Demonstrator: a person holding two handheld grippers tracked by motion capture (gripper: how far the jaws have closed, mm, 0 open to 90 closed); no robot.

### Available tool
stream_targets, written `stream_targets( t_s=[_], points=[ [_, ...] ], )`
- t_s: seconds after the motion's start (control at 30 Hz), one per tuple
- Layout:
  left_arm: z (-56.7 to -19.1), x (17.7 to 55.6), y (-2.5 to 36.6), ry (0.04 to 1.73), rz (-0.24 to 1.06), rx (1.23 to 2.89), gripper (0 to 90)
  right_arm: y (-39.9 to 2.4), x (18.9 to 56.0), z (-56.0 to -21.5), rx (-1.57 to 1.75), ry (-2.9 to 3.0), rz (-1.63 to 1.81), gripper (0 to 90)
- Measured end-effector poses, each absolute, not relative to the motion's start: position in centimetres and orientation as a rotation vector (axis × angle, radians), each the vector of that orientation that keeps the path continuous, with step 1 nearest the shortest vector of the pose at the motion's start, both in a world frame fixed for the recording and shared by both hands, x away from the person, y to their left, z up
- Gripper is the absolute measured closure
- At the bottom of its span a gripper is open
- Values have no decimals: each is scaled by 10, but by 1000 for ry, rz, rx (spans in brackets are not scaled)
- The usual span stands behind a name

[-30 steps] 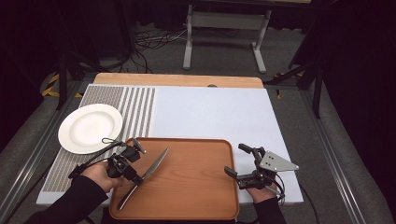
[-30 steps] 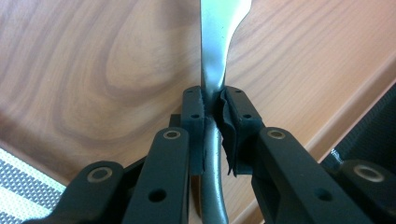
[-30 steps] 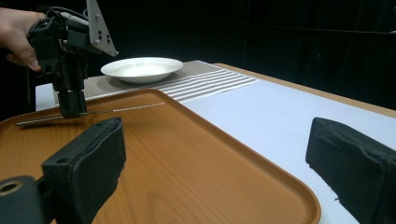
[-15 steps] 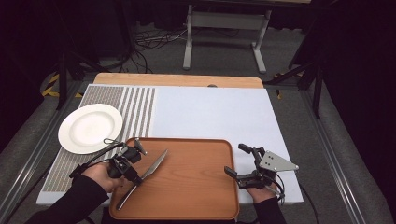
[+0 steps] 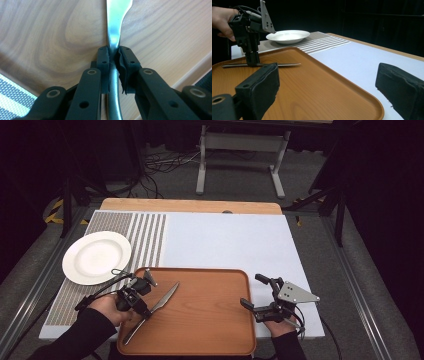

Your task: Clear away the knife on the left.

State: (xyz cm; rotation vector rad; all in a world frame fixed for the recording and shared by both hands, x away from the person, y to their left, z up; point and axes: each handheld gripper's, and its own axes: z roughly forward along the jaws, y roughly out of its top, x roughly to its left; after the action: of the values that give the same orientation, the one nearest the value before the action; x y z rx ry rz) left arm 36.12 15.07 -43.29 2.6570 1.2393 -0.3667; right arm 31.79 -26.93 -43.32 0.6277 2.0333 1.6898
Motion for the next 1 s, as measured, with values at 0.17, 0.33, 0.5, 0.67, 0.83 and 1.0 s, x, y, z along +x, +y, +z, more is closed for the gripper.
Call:
stream_targets(
  t_s=[0.17, 0.33, 0.5, 0.67, 0.83, 1.0],
  points=[
    [-432, 363, 152, 1247, -339, 2654, 798, -269, 318, -433, 633, 2035, 1689, 62],
    [-428, 363, 154, 1226, -317, 2621, 771, -269, 318, -433, 632, 2033, 1688, 63],
    [-422, 362, 155, 1179, -301, 2606, 587, -269, 318, -433, 628, 2036, 1687, 63],
    [-416, 360, 154, 1064, -267, 2586, 339, -269, 318, -433, 629, 2036, 1685, 63],
    [-411, 357, 153, 887, -230, 2590, 152, -269, 318, -433, 625, 2037, 1682, 63],
    [-412, 356, 152, 714, -216, 2664, 231, -269, 318, -433, 623, 2039, 1682, 64]
  ],
)
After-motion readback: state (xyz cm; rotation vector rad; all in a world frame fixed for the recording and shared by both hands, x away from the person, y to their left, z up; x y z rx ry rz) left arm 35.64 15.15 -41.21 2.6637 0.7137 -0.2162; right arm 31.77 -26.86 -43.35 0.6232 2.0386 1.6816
